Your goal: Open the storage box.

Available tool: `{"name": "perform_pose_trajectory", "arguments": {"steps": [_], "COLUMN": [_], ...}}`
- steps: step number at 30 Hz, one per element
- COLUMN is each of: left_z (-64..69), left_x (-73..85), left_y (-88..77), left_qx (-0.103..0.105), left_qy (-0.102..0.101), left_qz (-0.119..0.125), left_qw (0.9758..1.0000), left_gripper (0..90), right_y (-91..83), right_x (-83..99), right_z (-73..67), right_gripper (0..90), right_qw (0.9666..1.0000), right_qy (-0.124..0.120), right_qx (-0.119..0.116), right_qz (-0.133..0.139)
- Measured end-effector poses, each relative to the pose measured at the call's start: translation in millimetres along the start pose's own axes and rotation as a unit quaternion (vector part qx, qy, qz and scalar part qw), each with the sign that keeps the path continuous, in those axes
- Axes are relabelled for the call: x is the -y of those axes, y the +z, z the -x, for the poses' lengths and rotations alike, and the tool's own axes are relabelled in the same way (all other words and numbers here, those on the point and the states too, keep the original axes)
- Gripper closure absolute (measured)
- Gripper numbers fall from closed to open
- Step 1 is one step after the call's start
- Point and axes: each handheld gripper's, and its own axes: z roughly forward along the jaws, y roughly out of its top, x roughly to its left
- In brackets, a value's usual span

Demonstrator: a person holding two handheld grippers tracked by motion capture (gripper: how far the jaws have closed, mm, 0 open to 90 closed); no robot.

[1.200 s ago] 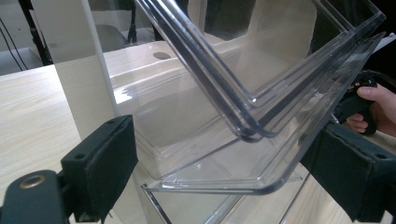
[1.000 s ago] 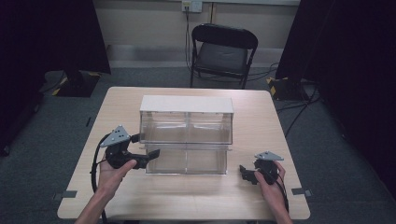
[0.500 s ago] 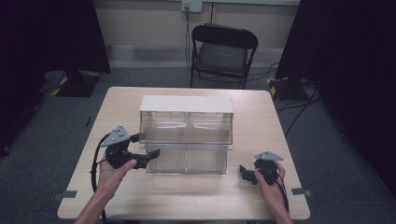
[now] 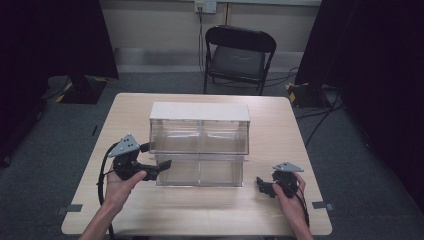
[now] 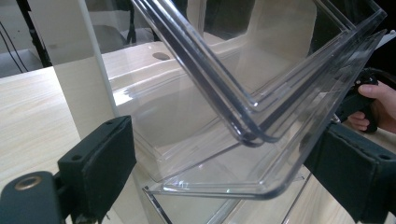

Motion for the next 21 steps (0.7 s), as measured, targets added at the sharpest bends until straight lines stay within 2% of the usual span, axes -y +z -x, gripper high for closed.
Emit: {"name": "perform_pose_trajectory", "arguments": {"steps": [21], "left_z": [-0.2], "left_x": [-0.4], "left_y": [-0.4], "left_qx": [-0.001], "left_qy": [0.004], "left_qz": [-0.001], "left_qw": [1.0], "left_gripper": [9.9], "right_y": [0.1], "right_x": [0.0], "right_z": [0.0], "right_gripper": [11.9], "right_qw": [1.0], "right_qy": [0.0], "right_qx": [0.0], "right_qz": [0.0]}}
